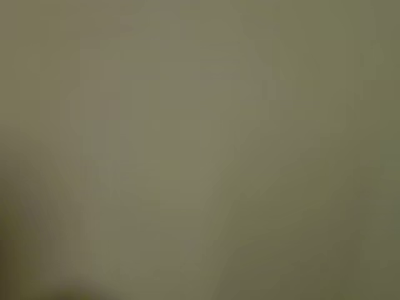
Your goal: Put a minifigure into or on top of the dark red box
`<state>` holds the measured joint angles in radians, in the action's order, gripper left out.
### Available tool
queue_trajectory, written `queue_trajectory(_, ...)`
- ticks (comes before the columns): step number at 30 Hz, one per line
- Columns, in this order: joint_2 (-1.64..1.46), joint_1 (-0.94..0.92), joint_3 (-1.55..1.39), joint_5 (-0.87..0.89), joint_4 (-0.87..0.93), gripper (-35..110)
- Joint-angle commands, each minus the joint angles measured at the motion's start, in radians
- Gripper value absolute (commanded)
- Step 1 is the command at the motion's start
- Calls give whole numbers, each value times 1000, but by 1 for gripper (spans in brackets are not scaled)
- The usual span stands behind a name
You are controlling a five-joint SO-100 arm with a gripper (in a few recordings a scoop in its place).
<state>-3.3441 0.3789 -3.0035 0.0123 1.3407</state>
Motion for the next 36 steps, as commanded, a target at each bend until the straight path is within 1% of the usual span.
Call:
queue_trajectory(1, -9, 21, 0, 18, 8, 0)
queue_trajectory(12, -9, 21, 0, 15, 8, 0)
queue_trajectory(17, -8, -38, 0, 87, 6, 11)
queue_trajectory(18, -6, -54, -2, 132, 5, 14)
queue_trajectory(19, -6, -61, -6, 236, 3, 17)
queue_trajectory(21, -8, -66, -20, 342, -29, 17)
queue_trajectory(24, -8, -5, -21, 342, -91, 14)
queue_trajectory(25, -9, -6, -5, 400, -94, 15)
queue_trajectory(32, -9, -60, 114, 782, -44, 21)
queue_trajectory(34, -9, -71, 137, 827, -43, 22)
queue_trajectory(36, -9, -77, 175, 896, 3, 23)
